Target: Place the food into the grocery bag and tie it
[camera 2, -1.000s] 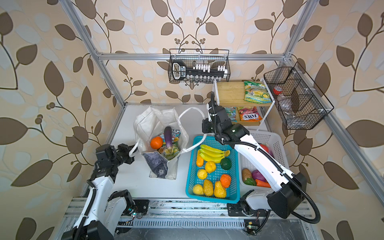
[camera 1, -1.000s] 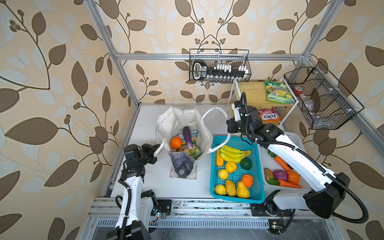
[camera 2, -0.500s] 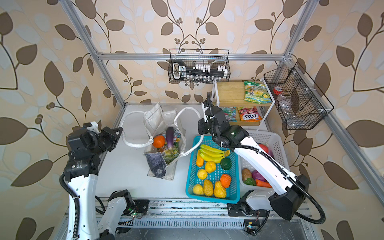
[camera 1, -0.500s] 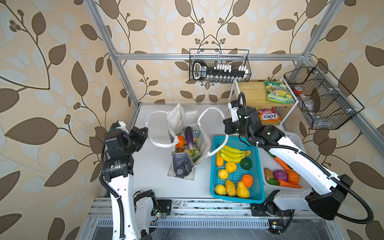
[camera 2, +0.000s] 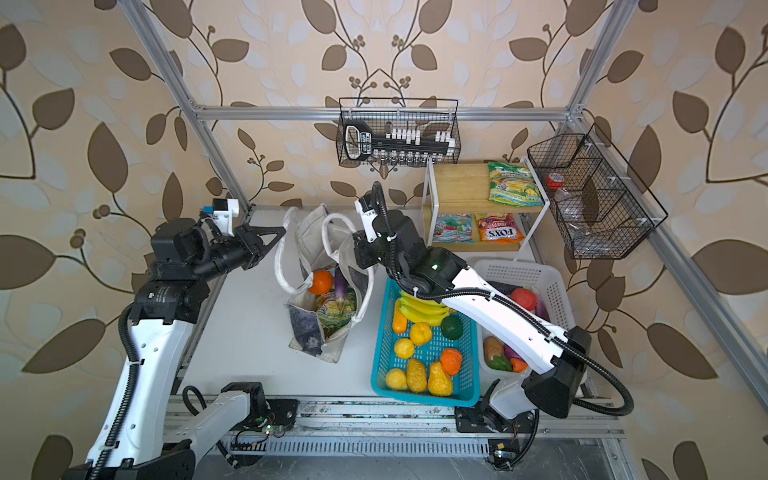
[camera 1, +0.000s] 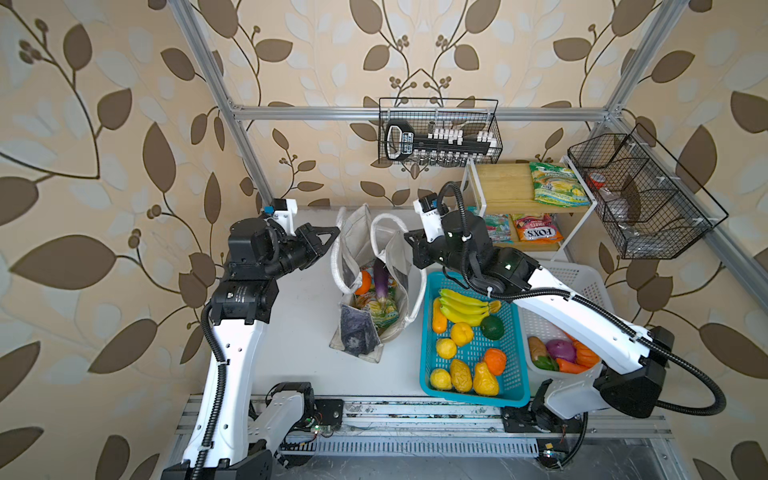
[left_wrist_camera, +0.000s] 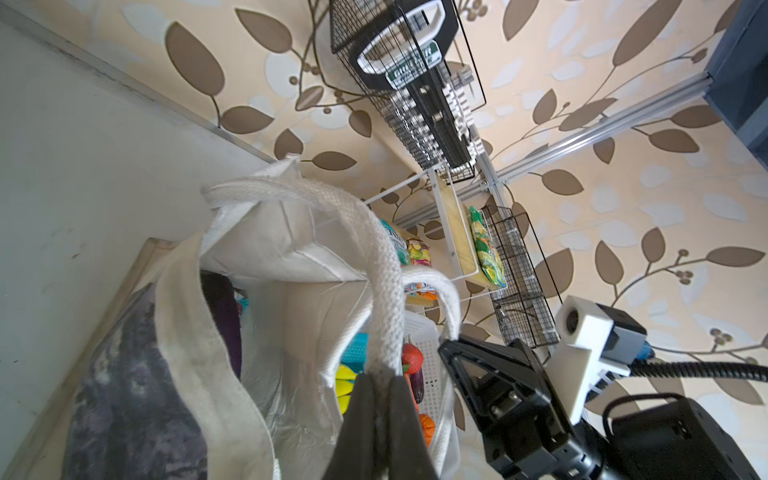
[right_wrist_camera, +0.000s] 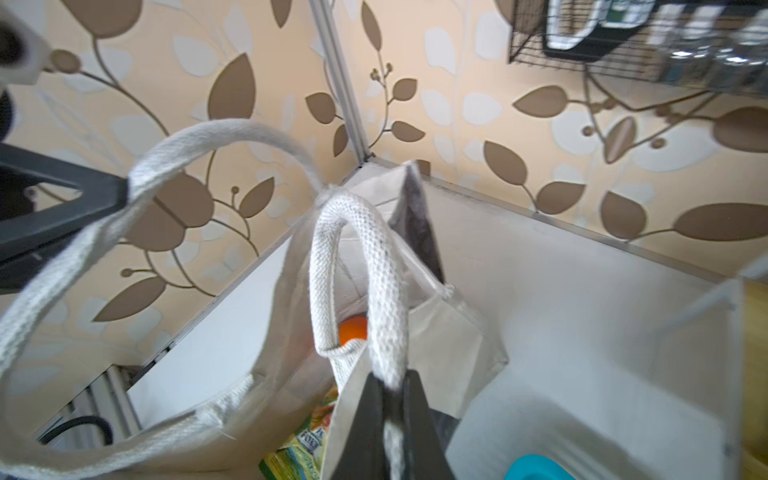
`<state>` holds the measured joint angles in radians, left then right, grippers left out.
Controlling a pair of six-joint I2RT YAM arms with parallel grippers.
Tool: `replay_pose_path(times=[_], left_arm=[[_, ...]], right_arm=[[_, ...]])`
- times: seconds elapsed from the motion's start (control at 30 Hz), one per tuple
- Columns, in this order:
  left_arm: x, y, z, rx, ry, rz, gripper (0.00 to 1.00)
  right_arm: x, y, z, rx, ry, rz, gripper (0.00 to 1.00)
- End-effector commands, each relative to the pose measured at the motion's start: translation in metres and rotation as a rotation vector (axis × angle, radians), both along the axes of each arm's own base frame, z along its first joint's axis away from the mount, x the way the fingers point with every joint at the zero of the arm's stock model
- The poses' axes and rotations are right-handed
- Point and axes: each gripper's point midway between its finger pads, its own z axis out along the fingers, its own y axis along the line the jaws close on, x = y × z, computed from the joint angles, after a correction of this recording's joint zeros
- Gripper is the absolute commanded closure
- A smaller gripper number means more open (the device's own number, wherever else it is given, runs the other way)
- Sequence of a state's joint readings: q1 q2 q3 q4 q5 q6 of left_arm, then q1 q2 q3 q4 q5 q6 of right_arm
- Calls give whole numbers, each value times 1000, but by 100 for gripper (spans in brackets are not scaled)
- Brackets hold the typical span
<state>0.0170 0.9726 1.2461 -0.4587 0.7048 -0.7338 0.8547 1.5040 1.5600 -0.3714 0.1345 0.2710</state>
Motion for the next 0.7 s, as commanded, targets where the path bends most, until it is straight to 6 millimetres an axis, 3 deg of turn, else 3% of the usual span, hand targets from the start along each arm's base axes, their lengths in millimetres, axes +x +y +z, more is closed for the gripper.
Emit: replay_pose_path(times=[0.0,0.2,0.3,0.5,0.67], left_arm=[[-11,-21,26,8,-118,-99,100],[-7,-39,9,25,-73,-165,100],[-4,-35,-1,34,-53,-134,100],[7,-26,-43,70,53,-71,99],[4,-19,-56,105,85,-32,81]], right_arm=[[-15,46,16,103,-43,214,100],[-26,86,-1,136,-38,360,100],[-28,100,-6,170,-23,407,100],[-38,125,-28,159,14,479,100],[-38,129,-46,141,41,479,100]])
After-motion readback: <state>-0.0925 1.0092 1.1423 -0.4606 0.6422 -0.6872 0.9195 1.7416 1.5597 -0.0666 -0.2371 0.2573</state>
